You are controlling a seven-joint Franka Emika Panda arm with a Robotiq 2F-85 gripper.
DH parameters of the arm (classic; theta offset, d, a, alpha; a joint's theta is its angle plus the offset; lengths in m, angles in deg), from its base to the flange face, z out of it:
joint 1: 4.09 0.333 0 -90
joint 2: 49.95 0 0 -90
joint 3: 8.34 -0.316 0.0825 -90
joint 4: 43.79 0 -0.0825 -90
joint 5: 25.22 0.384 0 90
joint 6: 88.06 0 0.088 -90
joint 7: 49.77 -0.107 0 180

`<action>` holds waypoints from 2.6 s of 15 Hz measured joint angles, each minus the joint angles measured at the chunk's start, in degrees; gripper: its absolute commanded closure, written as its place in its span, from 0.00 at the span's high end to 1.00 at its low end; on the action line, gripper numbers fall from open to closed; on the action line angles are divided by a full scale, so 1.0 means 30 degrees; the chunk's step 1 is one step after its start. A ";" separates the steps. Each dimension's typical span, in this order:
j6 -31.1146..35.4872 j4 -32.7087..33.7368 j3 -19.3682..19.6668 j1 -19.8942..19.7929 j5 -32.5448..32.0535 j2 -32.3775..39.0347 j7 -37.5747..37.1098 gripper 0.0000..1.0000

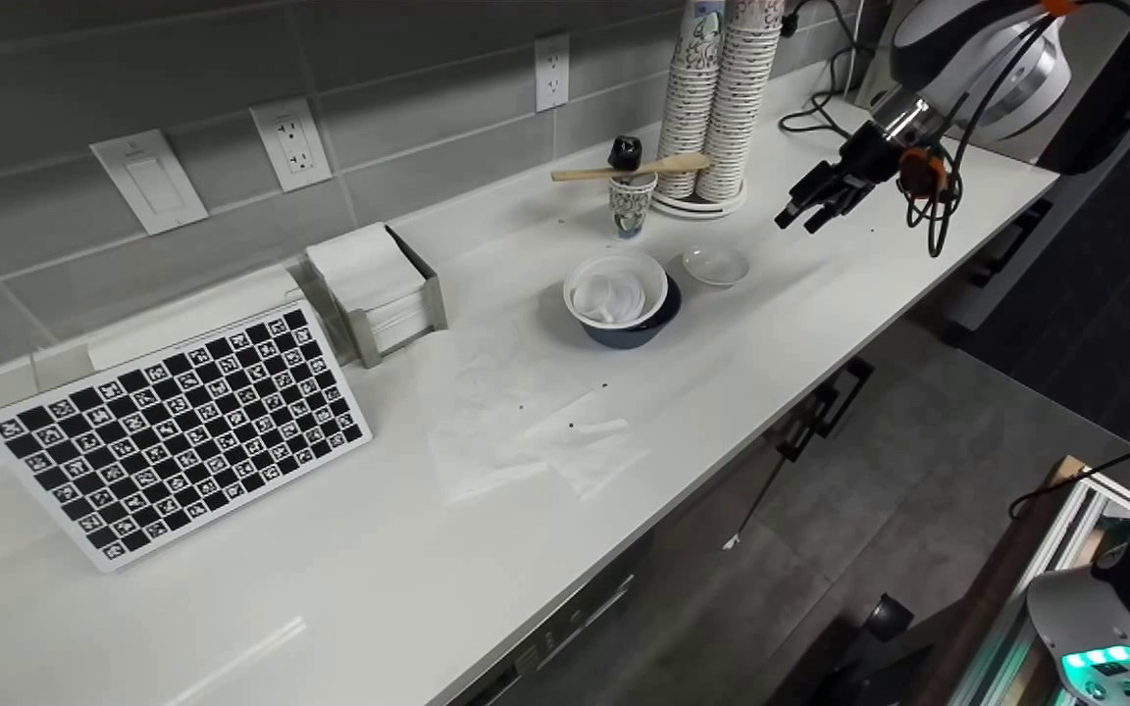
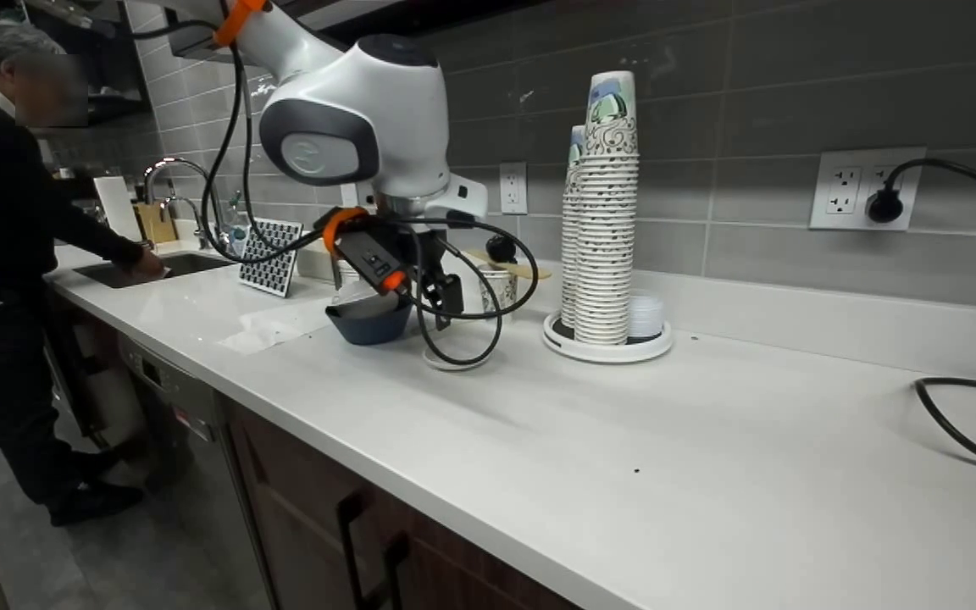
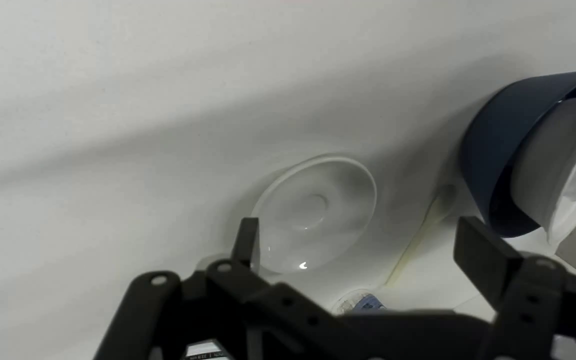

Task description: Put the white plate in the blue bowl.

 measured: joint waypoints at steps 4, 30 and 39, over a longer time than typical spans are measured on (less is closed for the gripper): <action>-0.3730 0.1611 -0.1960 -0.3525 0.2730 0.1475 0.0848 1.00; -1.1047 1.3657 -0.5402 -0.8936 0.5959 1.3064 -0.3778 0.57; -1.0546 1.4200 -0.5496 -0.8785 0.5753 1.3562 -0.3988 0.11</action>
